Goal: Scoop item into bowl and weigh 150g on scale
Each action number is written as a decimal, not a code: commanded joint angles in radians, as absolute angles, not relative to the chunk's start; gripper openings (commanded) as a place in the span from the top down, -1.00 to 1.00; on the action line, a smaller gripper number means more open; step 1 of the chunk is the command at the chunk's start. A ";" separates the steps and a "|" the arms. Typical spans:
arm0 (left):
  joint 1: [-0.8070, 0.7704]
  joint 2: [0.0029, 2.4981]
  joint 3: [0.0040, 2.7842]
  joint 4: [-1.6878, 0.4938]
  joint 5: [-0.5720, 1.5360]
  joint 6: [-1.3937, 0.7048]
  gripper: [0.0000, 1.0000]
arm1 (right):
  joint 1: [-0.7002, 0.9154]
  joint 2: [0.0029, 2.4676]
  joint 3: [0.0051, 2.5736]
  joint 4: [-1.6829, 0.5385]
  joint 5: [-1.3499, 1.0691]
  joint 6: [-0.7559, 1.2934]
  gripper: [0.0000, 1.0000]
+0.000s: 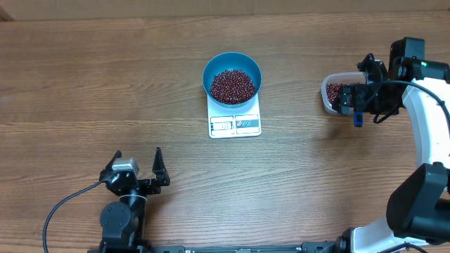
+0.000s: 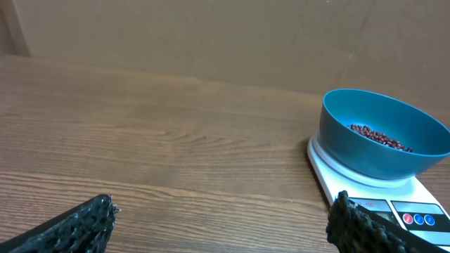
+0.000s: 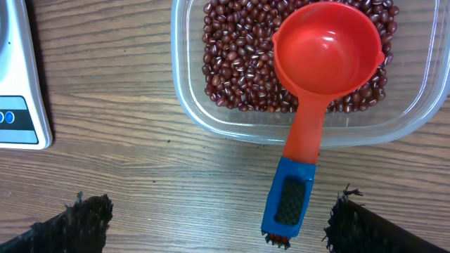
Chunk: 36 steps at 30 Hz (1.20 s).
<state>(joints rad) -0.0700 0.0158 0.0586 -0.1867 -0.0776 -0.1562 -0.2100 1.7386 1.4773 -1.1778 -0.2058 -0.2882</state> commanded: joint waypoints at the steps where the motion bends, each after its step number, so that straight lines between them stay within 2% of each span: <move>1: -0.064 0.011 0.053 -0.182 -0.062 -0.141 -0.99 | -0.216 1.721 1.493 -1.172 -0.211 -0.289 -1.00; 29: -0.064 0.011 0.053 -0.182 -0.062 -0.141 -0.99 | -0.216 1.713 1.493 -1.147 -0.216 -0.289 -1.00; 36: -0.064 0.011 0.053 -0.182 -0.062 -0.141 -0.99 | -0.216 1.623 1.493 -1.054 -0.388 -0.289 -1.00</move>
